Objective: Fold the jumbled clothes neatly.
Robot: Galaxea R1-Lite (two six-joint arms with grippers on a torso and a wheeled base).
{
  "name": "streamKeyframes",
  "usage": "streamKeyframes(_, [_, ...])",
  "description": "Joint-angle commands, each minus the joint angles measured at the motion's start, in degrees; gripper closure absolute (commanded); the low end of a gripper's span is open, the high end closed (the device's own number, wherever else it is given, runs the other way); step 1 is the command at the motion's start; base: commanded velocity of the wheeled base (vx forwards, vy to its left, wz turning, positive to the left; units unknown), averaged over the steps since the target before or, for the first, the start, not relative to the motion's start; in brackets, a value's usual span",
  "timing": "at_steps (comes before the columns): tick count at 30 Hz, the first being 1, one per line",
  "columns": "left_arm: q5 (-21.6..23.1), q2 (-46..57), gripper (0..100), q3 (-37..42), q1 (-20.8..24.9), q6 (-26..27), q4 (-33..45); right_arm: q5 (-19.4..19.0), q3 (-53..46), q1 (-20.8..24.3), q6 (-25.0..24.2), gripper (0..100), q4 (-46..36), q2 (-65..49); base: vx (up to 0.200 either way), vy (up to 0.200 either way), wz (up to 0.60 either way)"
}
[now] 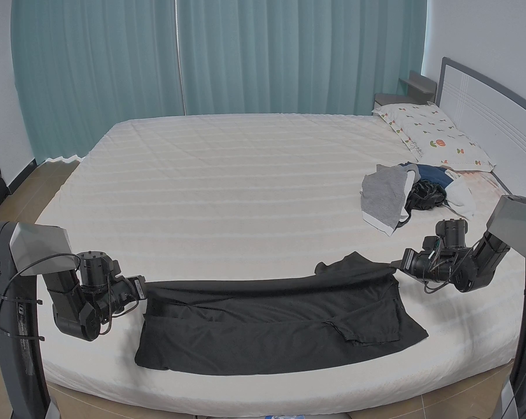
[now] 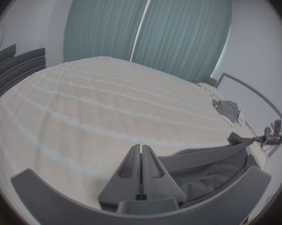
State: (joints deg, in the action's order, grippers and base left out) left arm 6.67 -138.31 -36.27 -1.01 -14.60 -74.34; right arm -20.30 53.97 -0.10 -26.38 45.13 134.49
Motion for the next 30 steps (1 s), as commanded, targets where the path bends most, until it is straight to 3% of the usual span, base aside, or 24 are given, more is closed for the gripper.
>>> streamKeyframes(1, [2.3,0.6,100,4.7,-0.6,4.3,0.0,-0.8,-6.5,-0.3,4.3,100,2.5,-1.1,0.0,0.0,0.0])
streamKeyframes(8, [2.3,-2.3,100,8.1,0.1,10.3,-0.1,-0.8,-12.8,-0.3,10.4,100,4.4,-0.3,0.0,0.0,0.0])
streamKeyframes(25, [2.1,-3.1,100,9.2,1.7,10.4,-0.1,-0.8,-12.9,-0.4,9.9,100,4.4,1.3,0.0,0.0,0.0])
streamKeyframes(26, [2.1,-3.0,0,9.3,1.7,10.4,-0.1,-0.9,-13.0,-0.4,9.9,0,4.4,1.2,0.0,0.0,0.0])
streamKeyframes(30, [2.1,-2.5,0,9.9,1.7,10.4,-0.4,-0.9,-12.9,-0.4,9.8,0,4.4,0.6,0.0,0.0,0.0])
